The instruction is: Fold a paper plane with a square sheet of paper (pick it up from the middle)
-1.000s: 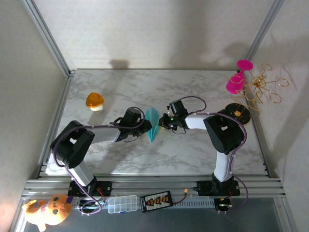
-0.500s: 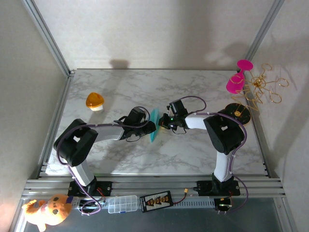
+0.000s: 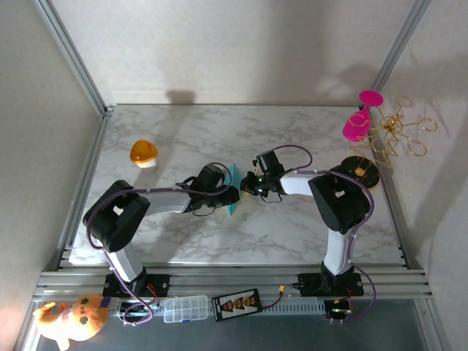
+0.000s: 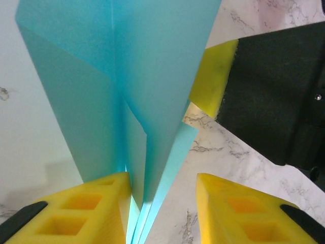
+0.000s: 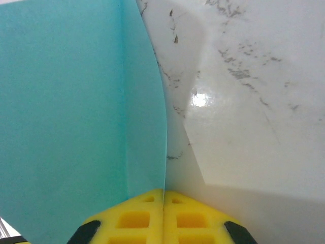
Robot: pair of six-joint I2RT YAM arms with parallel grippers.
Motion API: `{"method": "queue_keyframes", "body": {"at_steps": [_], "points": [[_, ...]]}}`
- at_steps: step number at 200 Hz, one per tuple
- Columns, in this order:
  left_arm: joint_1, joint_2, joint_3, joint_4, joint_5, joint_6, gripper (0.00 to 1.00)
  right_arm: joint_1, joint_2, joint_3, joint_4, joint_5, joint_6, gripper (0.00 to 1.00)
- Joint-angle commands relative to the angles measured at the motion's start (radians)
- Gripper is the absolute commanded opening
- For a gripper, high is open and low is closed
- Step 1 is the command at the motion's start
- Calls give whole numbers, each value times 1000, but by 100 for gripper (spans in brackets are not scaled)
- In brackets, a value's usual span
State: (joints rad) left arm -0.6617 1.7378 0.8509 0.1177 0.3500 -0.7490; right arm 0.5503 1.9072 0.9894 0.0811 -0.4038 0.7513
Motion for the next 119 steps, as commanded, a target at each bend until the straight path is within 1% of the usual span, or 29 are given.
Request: {"method": "queue_keyframes", "body": {"at_steps": [1, 25, 60, 119], "points": [[-13, 5, 33, -39, -36, 37, 39, -3, 7, 26, -24, -9, -15, 6], [-21, 32, 62, -79, -82, 49, 39, -3, 1, 24, -26, -12, -14, 6], [-32, 54, 87, -101, -131, 61, 43, -2, -9, 26, -22, -26, -13, 8], [-54, 78, 126, -150, -206, 100, 44, -3, -15, 28, -20, -45, -10, 9]]}}
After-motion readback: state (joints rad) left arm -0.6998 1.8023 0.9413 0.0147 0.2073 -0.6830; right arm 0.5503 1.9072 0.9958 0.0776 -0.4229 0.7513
